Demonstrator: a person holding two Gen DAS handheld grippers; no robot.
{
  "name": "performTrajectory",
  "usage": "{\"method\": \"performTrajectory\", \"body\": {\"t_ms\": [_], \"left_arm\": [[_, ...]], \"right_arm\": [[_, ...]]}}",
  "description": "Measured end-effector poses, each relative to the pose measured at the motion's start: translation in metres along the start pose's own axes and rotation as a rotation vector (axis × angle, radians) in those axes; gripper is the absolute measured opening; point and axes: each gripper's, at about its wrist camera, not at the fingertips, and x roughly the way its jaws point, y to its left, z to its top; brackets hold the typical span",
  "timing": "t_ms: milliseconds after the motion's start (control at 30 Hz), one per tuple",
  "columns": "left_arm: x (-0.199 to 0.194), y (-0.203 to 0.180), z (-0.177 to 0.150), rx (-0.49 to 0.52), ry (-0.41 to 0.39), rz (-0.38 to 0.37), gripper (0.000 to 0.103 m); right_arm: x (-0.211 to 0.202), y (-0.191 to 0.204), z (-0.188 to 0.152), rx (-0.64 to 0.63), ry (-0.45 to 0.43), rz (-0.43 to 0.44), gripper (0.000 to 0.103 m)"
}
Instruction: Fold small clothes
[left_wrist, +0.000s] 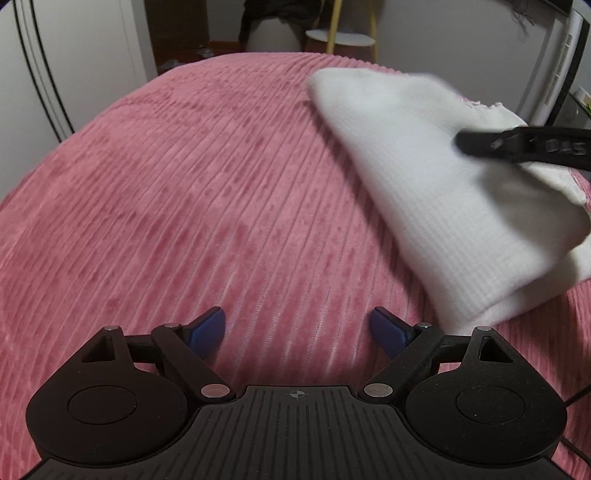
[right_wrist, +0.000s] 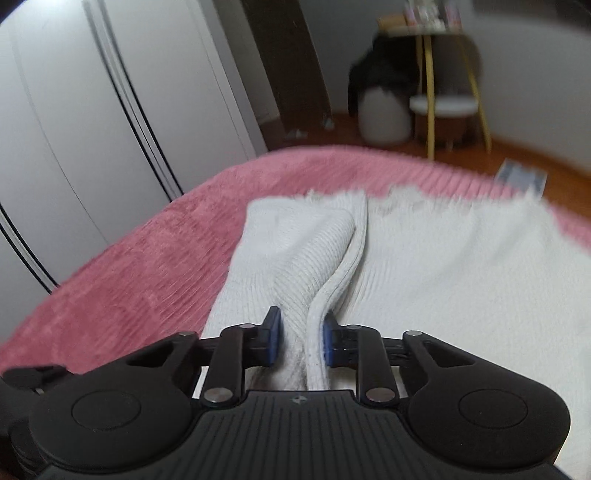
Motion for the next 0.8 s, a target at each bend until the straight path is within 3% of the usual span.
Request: {"method": "performTrajectory", "body": {"t_ms": [200, 267, 333, 400, 533, 633, 733, 800], "left_arm": [[-0.002, -0.005, 0.003, -0.014, -0.006, -0.001, 0.090], [0.000, -0.008, 0.004, -0.021, 0.000, -0.009, 0.091], [0.000, -0.013, 0.004, -0.019, 0.004, -0.019, 0.091], [0.000, -0.018, 0.004, -0.010, 0.008, -0.036, 0.091], [0.000, -0.031, 0.006, 0.003, 0.002, -0.068, 0.091], [0.002, -0.043, 0.009, 0.008, 0.005, -0.079, 0.092], [0.004, -0.057, 0.009, 0.027, 0.017, -0.096, 0.094], [0.004, -0.068, 0.007, 0.056, 0.020, -0.104, 0.094]], "right_arm": [[-0.048, 0.018, -0.014, -0.316, -0.230, -0.285, 0.018], [-0.051, 0.013, -0.022, -0.403, -0.245, -0.400, 0.019], [-0.044, -0.003, -0.029, -0.415, -0.190, -0.474, 0.023], [-0.040, -0.028, -0.028, -0.283, -0.084, -0.423, 0.028], [-0.064, -0.075, -0.024, 0.063, -0.069, -0.184, 0.046], [-0.069, -0.090, -0.025, 0.165, -0.032, -0.079, 0.052], [-0.066, -0.094, -0.024, 0.184, -0.007, -0.042, 0.050], [-0.064, -0.093, -0.024, 0.173, -0.002, -0.050, 0.029]]}}
